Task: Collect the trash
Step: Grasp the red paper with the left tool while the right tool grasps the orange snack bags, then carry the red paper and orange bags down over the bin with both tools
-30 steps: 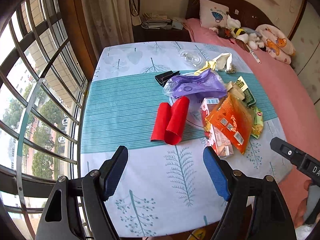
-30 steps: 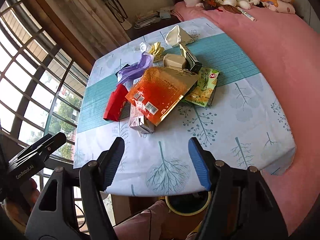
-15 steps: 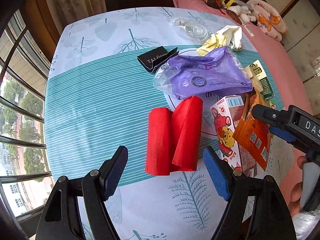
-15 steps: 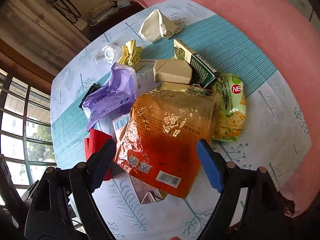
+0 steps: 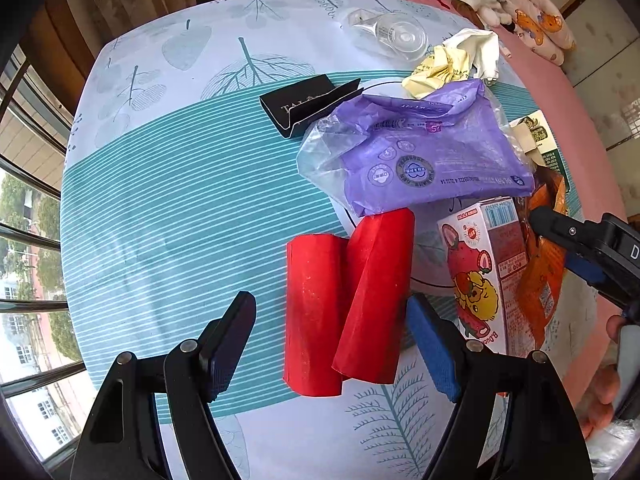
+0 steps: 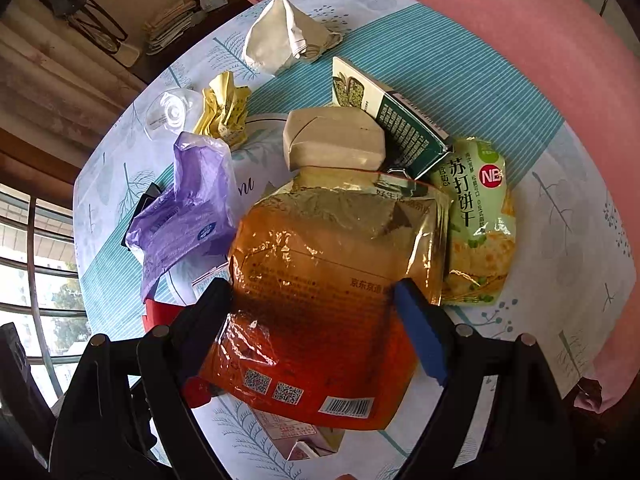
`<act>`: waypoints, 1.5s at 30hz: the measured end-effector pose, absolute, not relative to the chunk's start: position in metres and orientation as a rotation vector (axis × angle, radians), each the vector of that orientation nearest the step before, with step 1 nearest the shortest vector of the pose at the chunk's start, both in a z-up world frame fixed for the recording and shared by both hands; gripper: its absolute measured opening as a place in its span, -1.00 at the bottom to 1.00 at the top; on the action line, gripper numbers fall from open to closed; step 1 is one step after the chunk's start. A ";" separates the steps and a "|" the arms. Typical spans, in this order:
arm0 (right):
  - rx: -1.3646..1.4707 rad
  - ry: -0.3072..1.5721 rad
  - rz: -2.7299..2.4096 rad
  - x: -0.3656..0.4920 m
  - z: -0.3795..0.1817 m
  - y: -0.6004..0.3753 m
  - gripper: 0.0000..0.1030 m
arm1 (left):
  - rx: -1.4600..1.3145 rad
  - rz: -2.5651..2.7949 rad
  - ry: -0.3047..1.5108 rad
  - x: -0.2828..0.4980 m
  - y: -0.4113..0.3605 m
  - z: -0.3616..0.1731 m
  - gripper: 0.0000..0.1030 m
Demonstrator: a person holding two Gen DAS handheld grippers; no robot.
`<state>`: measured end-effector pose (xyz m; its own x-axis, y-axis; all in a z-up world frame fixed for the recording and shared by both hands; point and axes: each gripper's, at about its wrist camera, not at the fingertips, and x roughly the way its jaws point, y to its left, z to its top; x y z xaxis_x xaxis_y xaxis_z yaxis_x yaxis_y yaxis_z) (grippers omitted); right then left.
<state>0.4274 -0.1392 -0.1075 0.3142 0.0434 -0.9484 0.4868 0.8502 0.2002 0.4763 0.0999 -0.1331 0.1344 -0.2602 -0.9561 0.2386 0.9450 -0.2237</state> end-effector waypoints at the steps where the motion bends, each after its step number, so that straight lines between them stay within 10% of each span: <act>1: 0.509 1.229 -0.308 0.427 -0.108 -0.141 0.58 | -0.014 -0.367 1.393 0.477 0.098 -0.134 0.53; 7: 0.540 1.226 -0.318 0.416 -0.109 -0.157 0.17 | -0.004 -0.388 1.442 0.480 0.093 -0.147 0.44; 15: 0.538 1.226 -0.284 0.397 -0.099 -0.167 -0.33 | -0.007 -0.438 1.451 0.471 0.089 -0.146 -0.42; 23: 0.562 1.185 -0.218 0.379 -0.080 -0.172 -0.91 | 0.013 -0.449 1.403 0.452 0.084 -0.120 -0.62; 45: 0.472 1.086 0.128 0.256 -0.002 -0.196 -0.94 | -0.165 -0.287 1.157 0.254 0.051 0.004 -0.62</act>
<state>0.2563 -0.1956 -0.0019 0.4698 0.3270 -0.8200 0.1280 0.8938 0.4297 0.2543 0.0514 0.0044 0.3708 -0.3073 -0.8764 0.1379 0.9514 -0.2752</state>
